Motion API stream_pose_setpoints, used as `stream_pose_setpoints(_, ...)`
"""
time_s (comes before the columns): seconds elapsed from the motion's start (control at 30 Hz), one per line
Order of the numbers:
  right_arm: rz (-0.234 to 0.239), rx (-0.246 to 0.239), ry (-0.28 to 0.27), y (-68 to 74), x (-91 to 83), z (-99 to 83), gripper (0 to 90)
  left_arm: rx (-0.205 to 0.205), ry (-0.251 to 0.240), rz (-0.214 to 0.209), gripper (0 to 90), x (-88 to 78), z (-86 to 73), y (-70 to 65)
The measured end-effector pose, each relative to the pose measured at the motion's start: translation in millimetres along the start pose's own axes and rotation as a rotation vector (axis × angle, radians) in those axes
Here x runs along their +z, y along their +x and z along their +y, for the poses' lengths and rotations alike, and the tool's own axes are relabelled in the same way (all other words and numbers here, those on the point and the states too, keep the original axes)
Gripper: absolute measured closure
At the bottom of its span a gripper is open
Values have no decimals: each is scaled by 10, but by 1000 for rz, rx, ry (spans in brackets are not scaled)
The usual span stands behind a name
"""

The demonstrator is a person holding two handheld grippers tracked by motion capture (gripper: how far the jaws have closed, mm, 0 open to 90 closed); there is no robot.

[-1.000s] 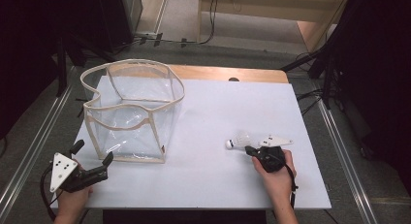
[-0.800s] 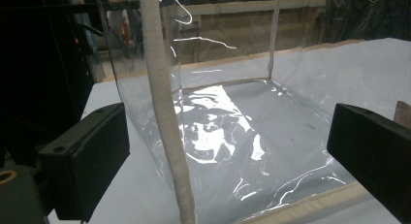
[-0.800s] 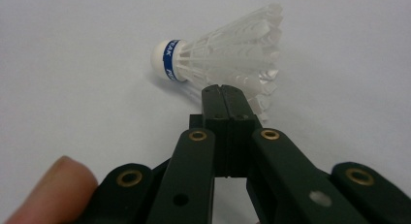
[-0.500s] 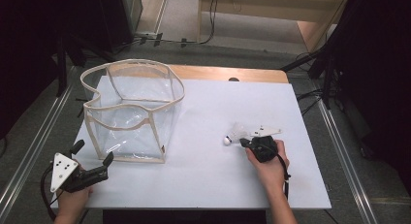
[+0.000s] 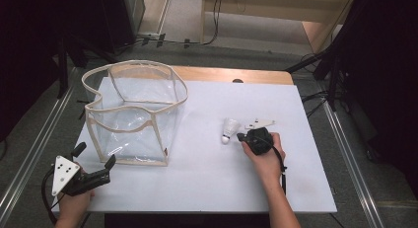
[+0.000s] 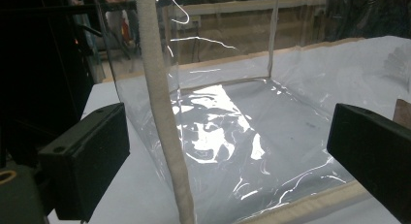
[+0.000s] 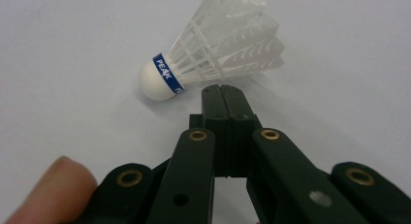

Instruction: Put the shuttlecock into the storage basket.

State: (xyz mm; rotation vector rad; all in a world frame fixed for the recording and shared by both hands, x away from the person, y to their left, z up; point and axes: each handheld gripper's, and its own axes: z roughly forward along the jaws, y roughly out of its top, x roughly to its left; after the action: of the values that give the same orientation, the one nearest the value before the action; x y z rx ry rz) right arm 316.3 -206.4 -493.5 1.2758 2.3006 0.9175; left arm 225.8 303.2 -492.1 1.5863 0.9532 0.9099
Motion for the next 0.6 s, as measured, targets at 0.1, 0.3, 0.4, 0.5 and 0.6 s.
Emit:
stream_pose_setpoints(0.1,2,-1,1,7,23,52,875,1,-1,-1,23,-1,0,-2)
stream_pose_setpoints(0.3,13,-10,0,28,75,181,875,1,0,-3,23,1,0,-1)
stream_pose_setpoints(0.4,22,-21,1,55,105,224,875,3,1,-4,23,1,0,-1)
stream_pose_setpoints(0.5,30,-31,2,91,132,264,875,3,1,-4,23,2,0,-1)
stream_pose_setpoints(0.6,37,-42,-2,126,158,307,875,4,2,-4,23,2,0,-2)
